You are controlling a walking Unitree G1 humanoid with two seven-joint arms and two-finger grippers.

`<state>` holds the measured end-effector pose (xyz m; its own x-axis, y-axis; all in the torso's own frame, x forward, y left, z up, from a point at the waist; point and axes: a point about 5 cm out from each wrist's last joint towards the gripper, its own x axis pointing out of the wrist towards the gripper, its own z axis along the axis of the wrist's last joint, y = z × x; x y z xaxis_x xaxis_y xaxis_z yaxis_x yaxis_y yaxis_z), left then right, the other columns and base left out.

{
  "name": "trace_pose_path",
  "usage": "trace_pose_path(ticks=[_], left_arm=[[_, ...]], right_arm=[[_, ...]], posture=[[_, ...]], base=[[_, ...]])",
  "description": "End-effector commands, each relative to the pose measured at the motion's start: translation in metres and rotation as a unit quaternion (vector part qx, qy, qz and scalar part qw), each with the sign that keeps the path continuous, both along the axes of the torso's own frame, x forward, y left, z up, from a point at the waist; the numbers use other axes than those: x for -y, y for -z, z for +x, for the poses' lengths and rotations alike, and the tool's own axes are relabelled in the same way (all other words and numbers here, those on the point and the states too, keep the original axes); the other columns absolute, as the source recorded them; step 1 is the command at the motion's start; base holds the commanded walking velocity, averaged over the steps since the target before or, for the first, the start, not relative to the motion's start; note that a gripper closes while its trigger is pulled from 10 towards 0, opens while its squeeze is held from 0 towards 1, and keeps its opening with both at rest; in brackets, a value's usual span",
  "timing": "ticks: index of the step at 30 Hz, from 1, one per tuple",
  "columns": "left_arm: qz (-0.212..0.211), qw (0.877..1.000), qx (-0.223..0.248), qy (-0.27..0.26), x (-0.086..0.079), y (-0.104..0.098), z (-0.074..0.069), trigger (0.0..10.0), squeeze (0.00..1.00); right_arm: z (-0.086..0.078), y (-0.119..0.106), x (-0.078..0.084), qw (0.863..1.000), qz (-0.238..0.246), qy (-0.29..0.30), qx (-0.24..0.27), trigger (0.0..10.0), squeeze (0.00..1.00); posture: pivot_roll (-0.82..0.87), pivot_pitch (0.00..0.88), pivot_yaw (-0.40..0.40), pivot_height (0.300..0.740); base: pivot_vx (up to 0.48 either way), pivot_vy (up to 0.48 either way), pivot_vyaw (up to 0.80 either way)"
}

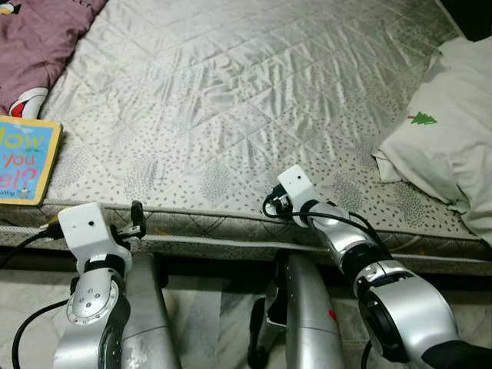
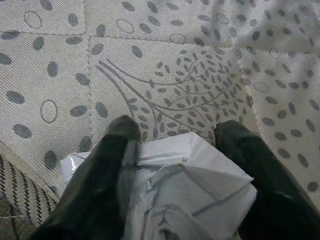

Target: Clean up the room

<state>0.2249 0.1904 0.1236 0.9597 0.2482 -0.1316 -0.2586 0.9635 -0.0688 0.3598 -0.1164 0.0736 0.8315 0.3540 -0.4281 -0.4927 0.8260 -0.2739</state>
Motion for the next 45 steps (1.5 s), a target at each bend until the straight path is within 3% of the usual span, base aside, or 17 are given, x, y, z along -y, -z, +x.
trace_pose_path(ticks=[1, 27, 35, 39, 43, 44, 45], left_arm=[[-0.001, 1.000, -0.001, 0.002, 0.001, 0.002, 0.000, 10.0, 0.00], [-0.003, 1.000, 0.017, 0.008, 0.005, 0.005, 0.027, 10.0, 0.00], [-0.006, 1.000, 0.026, 0.005, 0.005, 0.004, 0.033, 10.0, 0.00], [-0.012, 0.999, 0.031, 0.004, 0.006, 0.004, 0.034, 10.0, 0.00], [-0.024, 0.999, 0.039, 0.002, 0.007, 0.003, 0.035, 10.0, 0.00], [-0.027, 0.999, 0.043, 0.000, 0.007, 0.002, 0.036, 10.0, 0.00], [-0.030, 0.998, 0.048, 0.002, 0.008, 0.001, 0.037, 10.0, 0.00]], right_arm=[[-0.003, 0.007, 0.005, 1.000, -0.002, 0.011, -0.018, 0.0, 0.00], [0.004, -0.007, 0.003, 0.999, 0.032, 0.016, 0.014, 0.0, 0.00], [0.004, -0.012, 0.000, 0.994, 0.106, 0.031, 0.020, 0.0, 0.00], [0.003, -0.031, -0.010, 0.968, 0.246, 0.026, 0.047, 0.0, 0.00], [-0.004, -0.042, -0.015, 0.952, 0.298, 0.013, 0.067, 0.0, 0.00], [-0.007, -0.047, -0.016, 0.948, 0.310, 0.009, 0.076, 10.0, 0.00], [-0.012, -0.052, -0.018, 0.941, 0.326, 0.002, 0.089, 10.0, 0.00]], posture=[[0.16, 0.147, -0.130, 0.524], [0.12, 0.031, -0.109, 0.524], [0.09, 0.020, -0.100, 0.524], [0.08, 0.006, -0.094, 0.524], [0.07, 0.006, -0.091, 0.524], [0.06, 0.010, -0.087, 0.524], [0.06, 0.011, -0.085, 0.524]], base=[[0.000, 0.000, 0.00], [0.000, 0.000, 0.00], [0.000, 0.000, 0.00], [0.000, 0.000, 0.00], [0.000, 0.000, 0.00], [0.000, 0.000, 0.00], [0.000, 0.000, 0.00]])
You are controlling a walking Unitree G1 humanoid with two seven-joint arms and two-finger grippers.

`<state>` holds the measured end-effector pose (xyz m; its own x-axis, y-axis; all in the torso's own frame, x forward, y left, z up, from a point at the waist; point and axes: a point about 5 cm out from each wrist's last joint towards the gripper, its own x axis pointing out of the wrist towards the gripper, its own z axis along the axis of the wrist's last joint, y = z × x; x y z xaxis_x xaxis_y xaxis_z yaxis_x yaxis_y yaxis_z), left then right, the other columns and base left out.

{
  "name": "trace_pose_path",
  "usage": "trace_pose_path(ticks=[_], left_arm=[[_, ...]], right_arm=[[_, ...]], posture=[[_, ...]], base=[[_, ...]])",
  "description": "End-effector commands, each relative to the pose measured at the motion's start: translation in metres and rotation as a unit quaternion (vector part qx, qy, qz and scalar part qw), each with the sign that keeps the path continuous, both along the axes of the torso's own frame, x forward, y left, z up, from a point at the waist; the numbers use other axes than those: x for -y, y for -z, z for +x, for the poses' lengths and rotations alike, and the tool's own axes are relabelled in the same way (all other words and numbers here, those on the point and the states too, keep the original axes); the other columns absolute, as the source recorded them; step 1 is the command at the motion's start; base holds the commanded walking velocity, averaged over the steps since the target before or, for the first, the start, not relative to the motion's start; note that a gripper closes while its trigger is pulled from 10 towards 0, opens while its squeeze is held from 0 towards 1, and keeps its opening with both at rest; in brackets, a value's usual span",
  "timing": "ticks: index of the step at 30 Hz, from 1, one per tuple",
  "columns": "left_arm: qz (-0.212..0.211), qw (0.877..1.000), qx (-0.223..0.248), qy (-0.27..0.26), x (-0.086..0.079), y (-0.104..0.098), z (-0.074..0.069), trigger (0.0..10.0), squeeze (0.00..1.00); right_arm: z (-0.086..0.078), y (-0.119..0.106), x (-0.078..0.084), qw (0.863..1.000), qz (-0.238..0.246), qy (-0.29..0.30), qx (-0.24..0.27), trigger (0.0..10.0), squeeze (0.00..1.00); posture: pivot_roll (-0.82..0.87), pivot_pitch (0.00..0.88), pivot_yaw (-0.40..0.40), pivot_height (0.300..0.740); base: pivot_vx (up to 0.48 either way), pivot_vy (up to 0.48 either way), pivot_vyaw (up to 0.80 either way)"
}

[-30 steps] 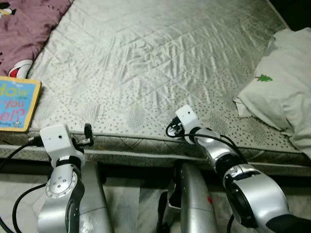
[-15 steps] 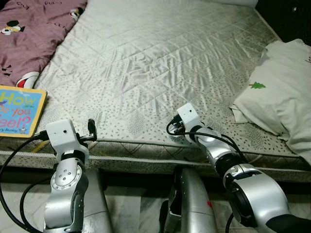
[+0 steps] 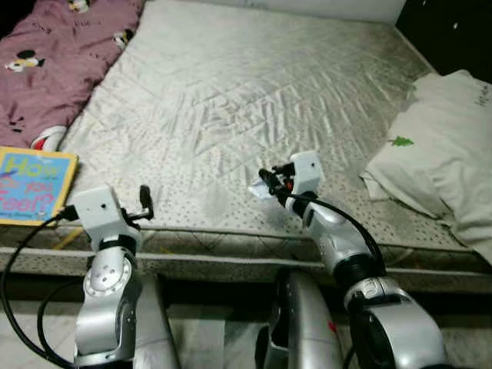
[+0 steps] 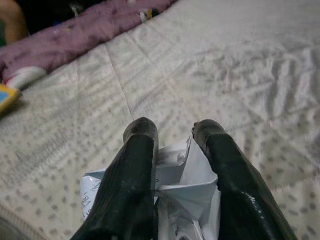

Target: Clean up the room

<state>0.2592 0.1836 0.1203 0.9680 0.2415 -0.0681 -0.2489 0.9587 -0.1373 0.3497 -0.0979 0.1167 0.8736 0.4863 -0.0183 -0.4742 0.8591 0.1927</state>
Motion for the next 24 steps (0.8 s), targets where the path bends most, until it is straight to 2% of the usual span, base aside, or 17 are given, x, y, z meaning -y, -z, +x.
trace_pose_path(ticks=[1, 7, 9, 13, 24], left_arm=[[-0.008, 1.000, 0.013, 0.005, 0.003, -0.004, 0.004, 10.0, 0.00], [-0.012, 1.000, 0.022, 0.015, 0.006, -0.007, 0.006, 10.0, 0.00], [-0.013, 0.999, 0.023, 0.018, 0.008, -0.007, 0.006, 10.0, 0.00], [-0.015, 0.999, 0.023, 0.017, 0.007, -0.006, 0.006, 10.0, 0.00], [-0.016, 0.999, 0.021, 0.019, 0.008, -0.004, 0.006, 10.0, 0.00]], right_arm=[[-0.005, -0.013, -0.001, 0.999, 0.030, -0.004, 0.028, 10.0, 0.00], [-0.009, -0.018, -0.004, 0.998, 0.042, 0.001, 0.050, 10.0, 0.00], [-0.014, -0.022, -0.005, 0.997, 0.062, 0.002, 0.053, 10.0, 0.00], [-0.021, -0.029, -0.008, 0.996, 0.079, -0.003, 0.047, 10.0, 0.00], [-0.023, -0.032, -0.010, 0.996, 0.083, -0.005, 0.041, 10.0, 0.00]], posture=[[0.06, 0.011, -0.085, 0.524], [0.06, 0.014, -0.077, 0.524], [0.06, 0.014, -0.077, 0.524], [0.06, 0.014, -0.077, 0.544], [0.06, 0.012, -0.080, 0.609]], base=[[0.000, 0.000, 0.00], [0.000, 0.000, 0.00], [0.000, 0.000, 0.00], [0.000, 0.000, 0.00], [0.000, 0.000, 0.00]])
